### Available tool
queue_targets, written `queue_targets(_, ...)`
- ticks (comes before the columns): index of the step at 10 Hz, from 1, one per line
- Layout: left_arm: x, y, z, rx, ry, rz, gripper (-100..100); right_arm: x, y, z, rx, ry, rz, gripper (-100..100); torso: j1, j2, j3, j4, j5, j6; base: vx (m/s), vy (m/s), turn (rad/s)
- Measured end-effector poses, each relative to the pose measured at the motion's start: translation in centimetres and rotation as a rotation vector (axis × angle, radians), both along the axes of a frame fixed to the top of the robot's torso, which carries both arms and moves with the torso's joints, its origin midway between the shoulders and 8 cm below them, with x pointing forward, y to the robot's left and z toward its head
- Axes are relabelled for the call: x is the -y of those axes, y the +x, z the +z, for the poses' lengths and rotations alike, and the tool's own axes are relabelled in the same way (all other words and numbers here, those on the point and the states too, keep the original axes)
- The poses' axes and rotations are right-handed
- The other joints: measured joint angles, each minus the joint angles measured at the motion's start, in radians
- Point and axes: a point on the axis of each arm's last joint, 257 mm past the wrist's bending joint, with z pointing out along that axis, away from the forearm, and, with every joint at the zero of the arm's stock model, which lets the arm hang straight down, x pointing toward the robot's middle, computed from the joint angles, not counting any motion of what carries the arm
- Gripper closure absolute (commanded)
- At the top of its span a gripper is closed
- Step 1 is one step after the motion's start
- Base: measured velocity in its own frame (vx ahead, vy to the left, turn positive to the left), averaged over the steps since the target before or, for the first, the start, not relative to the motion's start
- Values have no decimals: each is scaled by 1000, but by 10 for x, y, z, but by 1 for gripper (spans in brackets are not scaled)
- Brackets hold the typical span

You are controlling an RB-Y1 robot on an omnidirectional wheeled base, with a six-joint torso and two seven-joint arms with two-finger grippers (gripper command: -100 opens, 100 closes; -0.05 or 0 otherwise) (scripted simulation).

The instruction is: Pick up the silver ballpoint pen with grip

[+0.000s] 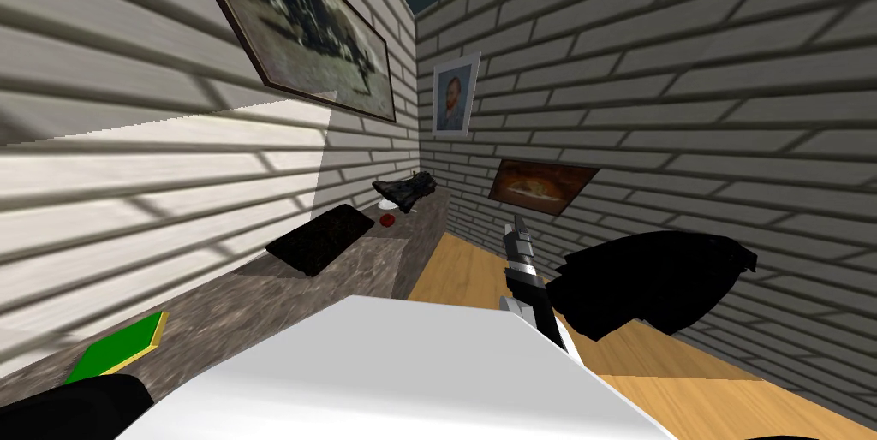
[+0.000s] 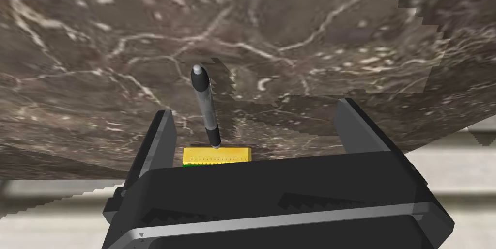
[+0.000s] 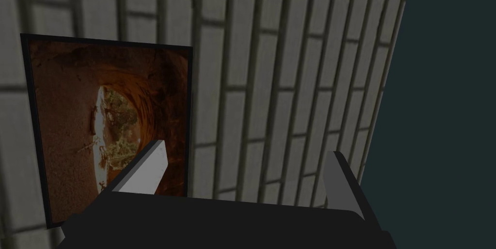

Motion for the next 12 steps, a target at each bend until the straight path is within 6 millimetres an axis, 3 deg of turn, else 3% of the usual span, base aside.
queue_targets(8, 0, -1, 0, 0, 0, -2, -100, 0, 0, 0, 0, 0, 0, 0, 1, 1, 0, 0, 0, 0, -2, 2, -7)
queue_targets(12, 6, -15, -16, -2, 3, 13, -100, 0, 0, 0, 0, 0, 0, 0, 5, 3, 2, 1, 5, 0, -11, 11, -36)
